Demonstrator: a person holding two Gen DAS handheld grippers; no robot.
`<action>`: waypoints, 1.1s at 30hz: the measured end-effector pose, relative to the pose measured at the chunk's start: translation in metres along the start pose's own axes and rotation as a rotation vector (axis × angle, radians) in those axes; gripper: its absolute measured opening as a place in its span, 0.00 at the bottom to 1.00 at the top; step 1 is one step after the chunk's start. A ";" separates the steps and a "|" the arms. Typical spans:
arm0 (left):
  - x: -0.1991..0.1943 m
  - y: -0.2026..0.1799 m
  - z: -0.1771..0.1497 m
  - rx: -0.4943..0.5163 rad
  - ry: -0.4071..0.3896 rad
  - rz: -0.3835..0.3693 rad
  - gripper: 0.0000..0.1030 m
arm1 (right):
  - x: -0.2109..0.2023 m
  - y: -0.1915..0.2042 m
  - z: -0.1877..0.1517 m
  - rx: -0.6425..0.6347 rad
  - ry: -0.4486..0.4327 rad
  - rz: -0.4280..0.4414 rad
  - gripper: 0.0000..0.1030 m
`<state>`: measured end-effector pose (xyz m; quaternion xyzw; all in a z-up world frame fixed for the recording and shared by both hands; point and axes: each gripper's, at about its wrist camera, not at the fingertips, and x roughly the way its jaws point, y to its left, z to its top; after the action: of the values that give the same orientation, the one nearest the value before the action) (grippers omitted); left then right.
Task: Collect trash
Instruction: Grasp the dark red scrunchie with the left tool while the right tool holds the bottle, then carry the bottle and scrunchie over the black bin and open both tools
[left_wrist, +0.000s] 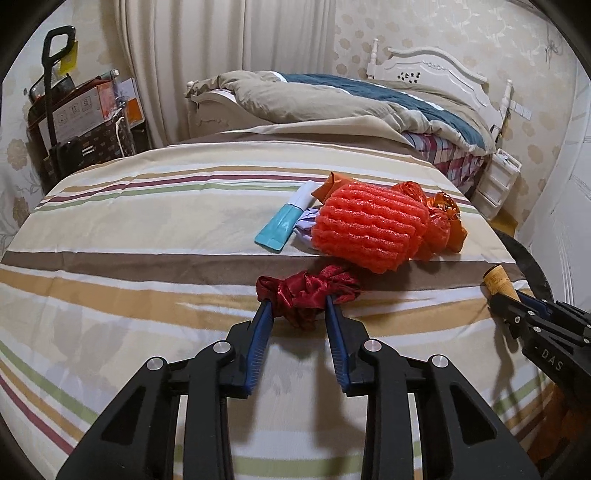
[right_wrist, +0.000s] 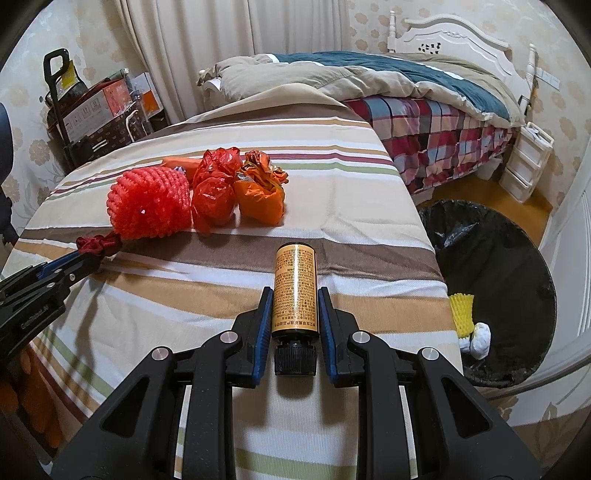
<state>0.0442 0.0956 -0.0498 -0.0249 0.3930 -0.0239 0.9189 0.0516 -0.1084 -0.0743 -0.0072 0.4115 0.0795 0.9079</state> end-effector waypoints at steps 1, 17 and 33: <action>-0.002 0.000 -0.001 -0.001 -0.005 0.001 0.31 | -0.002 0.000 -0.001 0.000 -0.003 0.000 0.22; -0.037 -0.024 0.002 0.002 -0.090 -0.070 0.31 | -0.040 -0.016 0.003 0.034 -0.092 -0.010 0.22; -0.008 -0.143 0.041 0.142 -0.127 -0.216 0.31 | -0.054 -0.121 0.013 0.187 -0.162 -0.177 0.22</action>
<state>0.0655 -0.0456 -0.0065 -0.0035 0.3263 -0.1489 0.9335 0.0444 -0.2340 -0.0312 0.0474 0.3401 -0.0394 0.9384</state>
